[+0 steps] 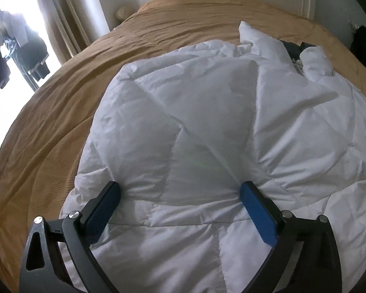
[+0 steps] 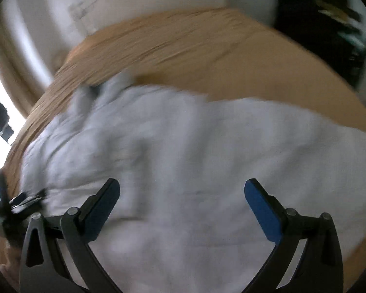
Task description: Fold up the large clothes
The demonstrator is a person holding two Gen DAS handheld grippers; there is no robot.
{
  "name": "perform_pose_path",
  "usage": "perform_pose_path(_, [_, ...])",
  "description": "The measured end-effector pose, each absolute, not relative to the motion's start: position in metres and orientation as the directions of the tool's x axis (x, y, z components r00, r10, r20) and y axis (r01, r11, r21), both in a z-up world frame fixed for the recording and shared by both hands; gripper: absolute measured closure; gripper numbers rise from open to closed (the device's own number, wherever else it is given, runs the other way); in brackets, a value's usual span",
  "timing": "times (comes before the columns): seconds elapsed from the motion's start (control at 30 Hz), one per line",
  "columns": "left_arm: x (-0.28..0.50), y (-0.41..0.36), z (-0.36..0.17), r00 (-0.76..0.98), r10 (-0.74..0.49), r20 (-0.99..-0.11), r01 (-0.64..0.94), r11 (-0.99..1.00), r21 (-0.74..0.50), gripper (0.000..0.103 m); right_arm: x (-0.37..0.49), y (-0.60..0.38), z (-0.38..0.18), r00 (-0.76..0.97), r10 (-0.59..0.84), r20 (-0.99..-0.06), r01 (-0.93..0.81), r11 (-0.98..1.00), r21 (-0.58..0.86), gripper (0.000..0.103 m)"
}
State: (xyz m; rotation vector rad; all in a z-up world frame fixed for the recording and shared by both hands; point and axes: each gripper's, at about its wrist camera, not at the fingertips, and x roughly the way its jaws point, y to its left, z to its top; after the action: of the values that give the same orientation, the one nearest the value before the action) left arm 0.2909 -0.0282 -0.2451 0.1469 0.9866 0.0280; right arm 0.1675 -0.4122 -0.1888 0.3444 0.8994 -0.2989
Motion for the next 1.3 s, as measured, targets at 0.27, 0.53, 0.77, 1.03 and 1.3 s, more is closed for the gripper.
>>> perform_pose_path(0.27, [0.287,-0.029,-0.247,0.559,0.091,-0.824,0.044,0.989,0.139,0.003,0.022,-0.604,-0.195,0.525,-0.212,-0.824,0.734,0.603,0.313,0.001])
perform_pose_path(0.53, [0.288,-0.028,-0.249,0.551,0.092,-0.830,0.026,0.992,0.127,0.000,-0.044,-0.686,-0.246,0.533,-0.186,-0.825,0.817,0.367,0.445,0.001])
perform_pose_path(0.77, [0.289,-0.028,-0.251,0.548,0.092,-0.831,0.021,0.992,0.123,0.000,-0.012,-0.705,-0.254,0.514,-0.266,-0.816,0.815,0.448,0.367,0.021])
perform_pose_path(1.03, [0.288,-0.028,-0.252,0.550,0.090,-0.830,0.019,0.993,0.120,0.000,-0.029,-0.693,-0.227,0.675,-0.251,-0.694,0.725,0.404,0.558,0.082])
perform_pose_path(1.3, [0.288,-0.027,-0.252,0.544,0.085,-0.835,0.019,0.993,0.114,0.000,0.020,-0.606,-0.145,0.840,-0.151,-0.521,0.508,0.554,0.659,0.083])
